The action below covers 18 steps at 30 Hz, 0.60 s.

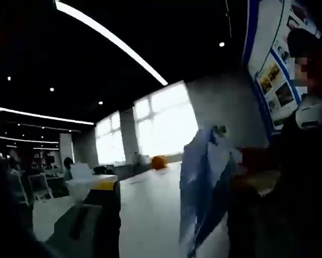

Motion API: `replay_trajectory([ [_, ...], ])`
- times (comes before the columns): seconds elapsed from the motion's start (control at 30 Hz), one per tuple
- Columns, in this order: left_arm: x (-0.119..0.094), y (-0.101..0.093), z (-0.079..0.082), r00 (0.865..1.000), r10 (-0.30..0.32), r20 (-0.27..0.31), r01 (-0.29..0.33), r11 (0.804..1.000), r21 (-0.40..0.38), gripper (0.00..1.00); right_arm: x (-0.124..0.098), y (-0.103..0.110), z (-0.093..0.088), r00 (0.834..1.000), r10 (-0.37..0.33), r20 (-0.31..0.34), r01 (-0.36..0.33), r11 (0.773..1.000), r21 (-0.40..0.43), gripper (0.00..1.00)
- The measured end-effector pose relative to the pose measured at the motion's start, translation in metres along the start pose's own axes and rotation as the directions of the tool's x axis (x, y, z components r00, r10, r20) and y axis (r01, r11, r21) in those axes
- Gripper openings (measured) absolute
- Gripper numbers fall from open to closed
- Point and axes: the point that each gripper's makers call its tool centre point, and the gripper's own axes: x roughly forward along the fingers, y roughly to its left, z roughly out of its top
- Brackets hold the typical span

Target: Organize the stack of printing papers by aligning and flattening the scattered papers on the table

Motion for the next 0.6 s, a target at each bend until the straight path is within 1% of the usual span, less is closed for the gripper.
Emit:
replay_trajectory([
  [0.03,0.001,-0.002,-0.004,1.0,-0.007,0.016,0.007,1.0,-0.013,0.87,0.001,0.001,0.0,1.0,0.004,0.005,-0.004,1.0,0.002,0.0],
  [0.1,0.003,-0.007,-0.005,0.998,-0.033,0.052,0.035,0.998,-0.045,0.83,0.004,0.006,0.0,1.0,0.021,0.012,-0.021,1.0,0.008,0.0],
  [0.17,0.005,-0.008,-0.005,0.994,-0.052,0.093,0.059,0.995,-0.08,0.77,0.006,0.005,-0.002,0.999,0.027,0.018,-0.028,1.0,0.008,0.0],
  [0.2,0.006,-0.009,-0.005,0.992,-0.067,0.107,0.077,0.993,-0.093,0.71,0.008,0.007,-0.002,0.999,0.042,0.023,-0.043,0.999,0.021,0.0],
  [0.27,0.005,-0.011,-0.006,0.99,-0.092,0.111,0.101,0.991,-0.084,0.43,0.009,0.009,-0.003,0.998,0.057,0.036,-0.058,0.998,0.036,0.0],
  [0.3,0.005,-0.012,-0.004,0.988,-0.099,0.122,0.109,0.99,-0.087,0.32,0.01,0.011,-0.004,0.997,0.069,0.039,-0.071,0.996,0.045,0.0],
  [0.33,0.005,-0.012,-0.003,0.986,-0.1,0.131,0.113,0.989,-0.091,0.23,0.011,0.012,-0.005,0.997,0.072,0.04,-0.074,0.996,0.046,0.0],
  [0.37,0.007,-0.015,-0.001,0.983,-0.105,0.149,0.119,0.989,-0.086,0.19,0.011,0.01,-0.006,0.996,0.072,0.046,-0.075,0.996,0.054,0.0],
  [0.43,0.009,-0.02,0.001,0.98,-0.121,0.156,0.134,0.988,-0.08,0.07,0.012,0.007,-0.011,0.996,0.069,0.048,-0.073,0.994,0.086,0.0],
  [0.47,0.01,-0.021,0.0,0.981,-0.121,0.153,0.135,0.987,-0.086,0.06,0.012,0.004,-0.013,0.997,0.058,0.056,-0.064,0.993,0.099,0.0],
  [0.5,0.011,-0.019,-0.002,0.984,-0.104,0.147,0.121,0.986,-0.115,0.06,0.012,-0.003,-0.018,0.998,0.031,0.06,-0.038,0.992,0.123,0.0],
  [0.53,0.012,-0.017,-0.005,0.987,-0.084,0.134,0.1,0.988,-0.118,0.06,0.012,-0.006,-0.021,0.998,0.013,0.062,-0.022,0.99,0.139,0.0],
  [0.57,0.015,-0.014,-0.01,0.993,-0.038,0.108,0.051,0.992,-0.117,0.06,0.013,-0.01,-0.025,0.998,-0.011,0.059,0.002,0.987,0.16,0.0],
  [0.6,0.019,-0.009,-0.018,0.997,0.024,0.075,-0.015,0.993,-0.115,0.06,0.011,-0.029,-0.035,0.993,-0.103,0.053,0.092,0.979,0.185,0.0],
])
